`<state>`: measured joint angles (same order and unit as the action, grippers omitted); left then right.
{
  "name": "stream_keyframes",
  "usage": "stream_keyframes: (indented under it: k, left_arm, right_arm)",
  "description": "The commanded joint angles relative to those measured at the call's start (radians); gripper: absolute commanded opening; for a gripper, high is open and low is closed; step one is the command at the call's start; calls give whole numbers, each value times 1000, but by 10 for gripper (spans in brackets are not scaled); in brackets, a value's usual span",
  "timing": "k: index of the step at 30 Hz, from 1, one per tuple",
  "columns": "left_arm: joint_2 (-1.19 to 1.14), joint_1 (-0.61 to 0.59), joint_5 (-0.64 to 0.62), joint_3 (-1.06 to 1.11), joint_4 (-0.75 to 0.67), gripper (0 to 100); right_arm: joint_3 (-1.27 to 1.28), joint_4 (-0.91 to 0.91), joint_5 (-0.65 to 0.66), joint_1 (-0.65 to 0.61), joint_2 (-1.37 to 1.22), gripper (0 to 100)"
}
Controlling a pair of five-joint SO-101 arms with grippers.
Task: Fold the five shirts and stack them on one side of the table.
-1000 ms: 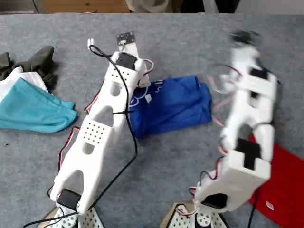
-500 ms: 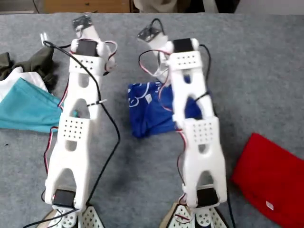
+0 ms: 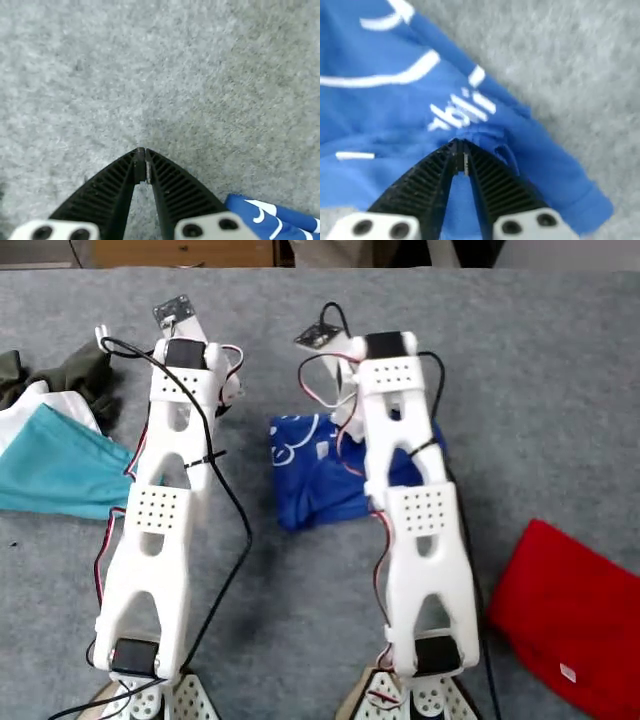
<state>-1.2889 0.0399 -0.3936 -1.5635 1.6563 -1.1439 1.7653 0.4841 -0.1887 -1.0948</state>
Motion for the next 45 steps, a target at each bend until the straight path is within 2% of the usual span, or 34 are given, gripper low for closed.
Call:
stream_keyframes:
  k: [1, 13, 22, 24, 28, 35, 39, 45]
  left_arm:
    - [21, -5, 3, -14, -12, 19]
    - [19, -5, 3, -14, -12, 19]
    - [19, -5, 3, -14, -14, 19]
    - [19, -5, 3, -14, -14, 19]
    - [19, -5, 3, -14, -14, 19]
    - [19, -6, 3, -14, -14, 19]
    - [16, -9, 3, -14, -28, 19]
    - [16, -8, 3, -14, -28, 19]
  right_arm:
    - [111, 21, 11, 58, 185, 9]
    - [476, 18, 81, 188, 367, 9]
    - [659, 12, 138, 200, 599, 9]
    - [656, -15, 137, 188, 628, 9]
    - [618, -109, 137, 84, 627, 9]
    - [513, -298, 130, -39, 450, 9]
    - [407, -278, 130, -53, 338, 9]
    - [280, -141, 130, -22, 223, 9]
